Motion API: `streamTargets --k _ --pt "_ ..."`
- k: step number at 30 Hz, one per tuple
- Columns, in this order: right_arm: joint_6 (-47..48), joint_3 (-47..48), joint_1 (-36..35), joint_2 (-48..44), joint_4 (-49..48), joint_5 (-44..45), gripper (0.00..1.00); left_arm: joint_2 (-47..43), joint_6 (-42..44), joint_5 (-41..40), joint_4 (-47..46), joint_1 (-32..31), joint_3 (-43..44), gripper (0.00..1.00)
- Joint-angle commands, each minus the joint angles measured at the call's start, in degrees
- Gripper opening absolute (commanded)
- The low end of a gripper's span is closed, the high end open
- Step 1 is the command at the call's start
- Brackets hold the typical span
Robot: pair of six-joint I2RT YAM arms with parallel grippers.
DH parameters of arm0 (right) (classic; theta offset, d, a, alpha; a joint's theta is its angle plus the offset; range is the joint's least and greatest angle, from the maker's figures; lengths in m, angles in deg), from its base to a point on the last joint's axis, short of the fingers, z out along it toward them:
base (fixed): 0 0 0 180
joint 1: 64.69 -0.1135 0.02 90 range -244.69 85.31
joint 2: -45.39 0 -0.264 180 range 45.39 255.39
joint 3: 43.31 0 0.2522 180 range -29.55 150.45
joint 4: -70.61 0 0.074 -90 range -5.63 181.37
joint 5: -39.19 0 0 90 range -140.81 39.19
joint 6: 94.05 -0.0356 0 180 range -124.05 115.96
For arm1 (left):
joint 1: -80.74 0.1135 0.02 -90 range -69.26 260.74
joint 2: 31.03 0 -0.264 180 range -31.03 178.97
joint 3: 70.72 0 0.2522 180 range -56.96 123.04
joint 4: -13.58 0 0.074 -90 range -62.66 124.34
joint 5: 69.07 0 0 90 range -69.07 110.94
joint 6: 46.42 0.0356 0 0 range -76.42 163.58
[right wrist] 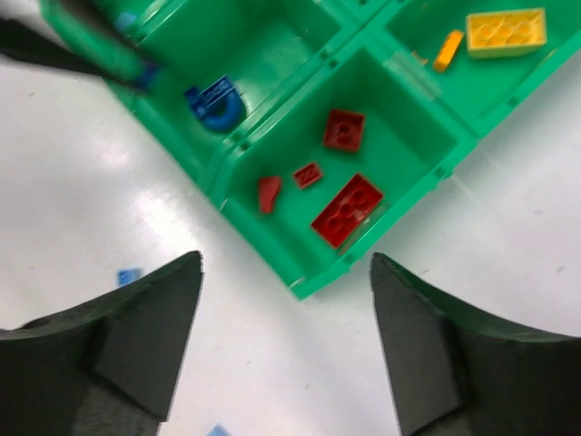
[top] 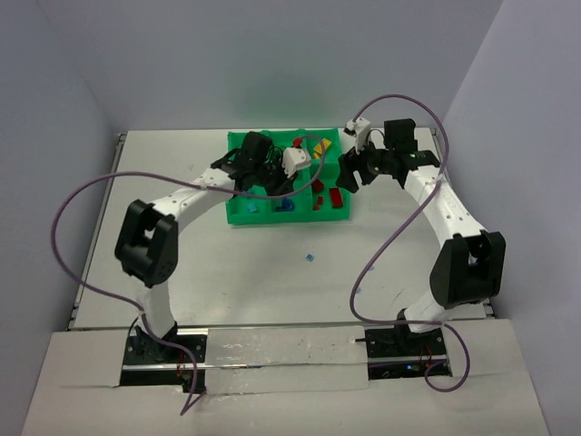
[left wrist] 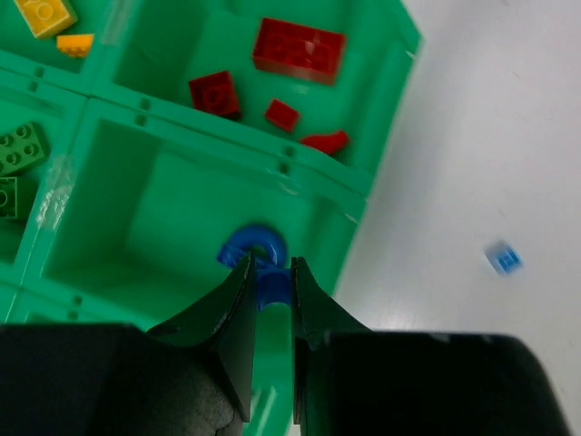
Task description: Sort the legos into containers by color
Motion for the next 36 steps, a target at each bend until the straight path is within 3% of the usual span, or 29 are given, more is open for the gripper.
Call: streamTargets --k 1,2,3,11,14,16,20,24,30,36 --pt "1.5 -2.9 1.1 -5.0 3.1 -0.6 0.91 7.5 -8.5 -2.0 -2.8 1.7 12.2 0.0" --pt "1.5 -3.7 1.3 -5.8 3.2 -0.1 0.99 9.6 -9.2 -2.2 -2.1 2.2 14.6 0.0" --pt "1.7 -4.2 1.4 -6.3 3.4 0.2 1.0 11.1 -9.7 -2.6 -1.6 2.5 16.3 0.0" --pt "4.9 -5.6 2.9 -7.3 6.2 1.0 1.0 17.7 -8.3 -5.4 1.7 3.3 23.3 0.02" --pt "10.3 -4.6 3.0 -6.7 11.3 0.8 0.99 17.7 -7.7 -5.8 1.8 3.3 22.7 0.06" --pt "13.1 -4.2 3.0 -6.2 14.8 0.7 0.98 17.3 -7.0 -5.9 2.2 3.3 22.2 0.16" --pt "18.6 -4.9 2.6 -6.4 18.5 -0.9 0.92 15.6 -7.1 -5.3 2.0 3.3 20.3 0.43" --pt "19.9 -6.7 0.2 -7.1 18.6 1.6 0.87 13.6 -6.8 -5.1 2.2 3.4 19.0 0.54" --pt "19.2 -10.9 -3.8 -7.5 18.7 6.7 0.81 9.7 -7.0 -3.6 3.2 4.3 19.0 0.61" --pt "19.3 -15.7 -5.4 -8.5 23.7 18.1 0.63 2.1 -7.6 -3.7 2.2 5.3 14.9 0.66"
